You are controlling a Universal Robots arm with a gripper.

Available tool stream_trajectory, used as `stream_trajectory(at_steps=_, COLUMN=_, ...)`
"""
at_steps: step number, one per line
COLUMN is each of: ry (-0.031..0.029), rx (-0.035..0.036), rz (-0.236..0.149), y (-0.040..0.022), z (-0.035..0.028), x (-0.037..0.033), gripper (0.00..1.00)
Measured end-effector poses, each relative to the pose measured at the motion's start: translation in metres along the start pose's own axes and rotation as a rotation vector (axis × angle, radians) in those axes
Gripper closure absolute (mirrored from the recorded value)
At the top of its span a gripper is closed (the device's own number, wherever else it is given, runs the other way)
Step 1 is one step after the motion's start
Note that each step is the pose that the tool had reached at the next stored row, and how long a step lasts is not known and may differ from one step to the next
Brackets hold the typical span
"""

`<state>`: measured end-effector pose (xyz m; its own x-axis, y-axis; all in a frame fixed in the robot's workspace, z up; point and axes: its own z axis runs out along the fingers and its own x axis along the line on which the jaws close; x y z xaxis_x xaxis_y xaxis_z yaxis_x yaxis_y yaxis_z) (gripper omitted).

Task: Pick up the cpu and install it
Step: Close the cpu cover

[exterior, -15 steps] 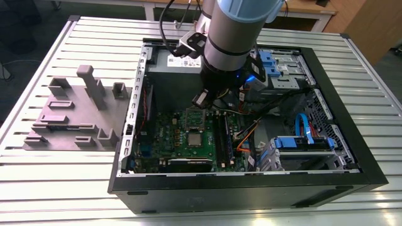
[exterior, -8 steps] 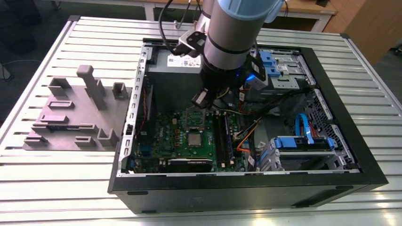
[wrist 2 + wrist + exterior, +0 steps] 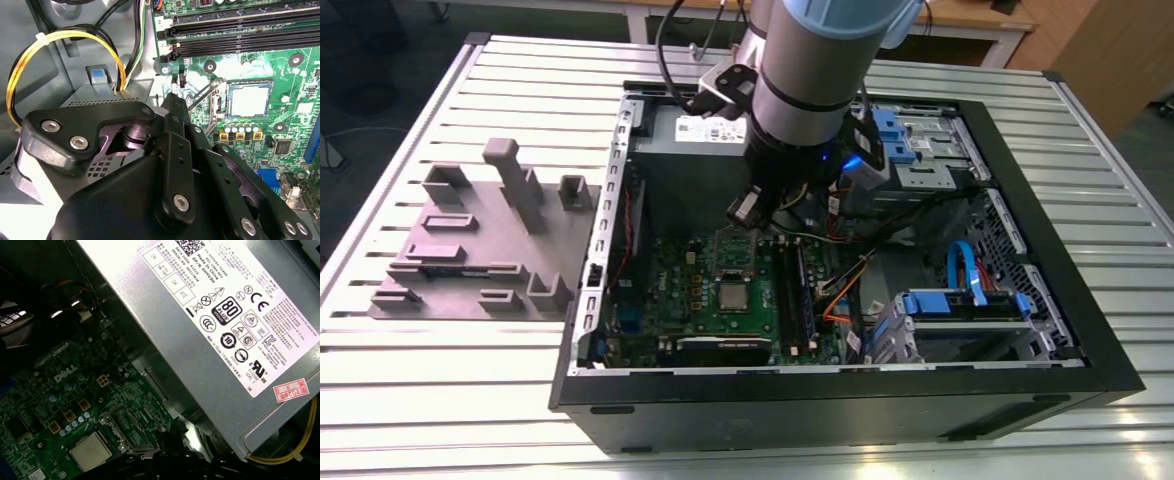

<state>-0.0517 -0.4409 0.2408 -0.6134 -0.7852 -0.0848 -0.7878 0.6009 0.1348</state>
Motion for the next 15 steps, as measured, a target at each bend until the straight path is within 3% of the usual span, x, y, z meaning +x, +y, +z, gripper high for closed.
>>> stream_trajectory(at_steps=15, ry=0.0010, rx=0.0006, rz=0.000, y=0.0004, z=-0.0025, x=0.0028, gripper=0.89)
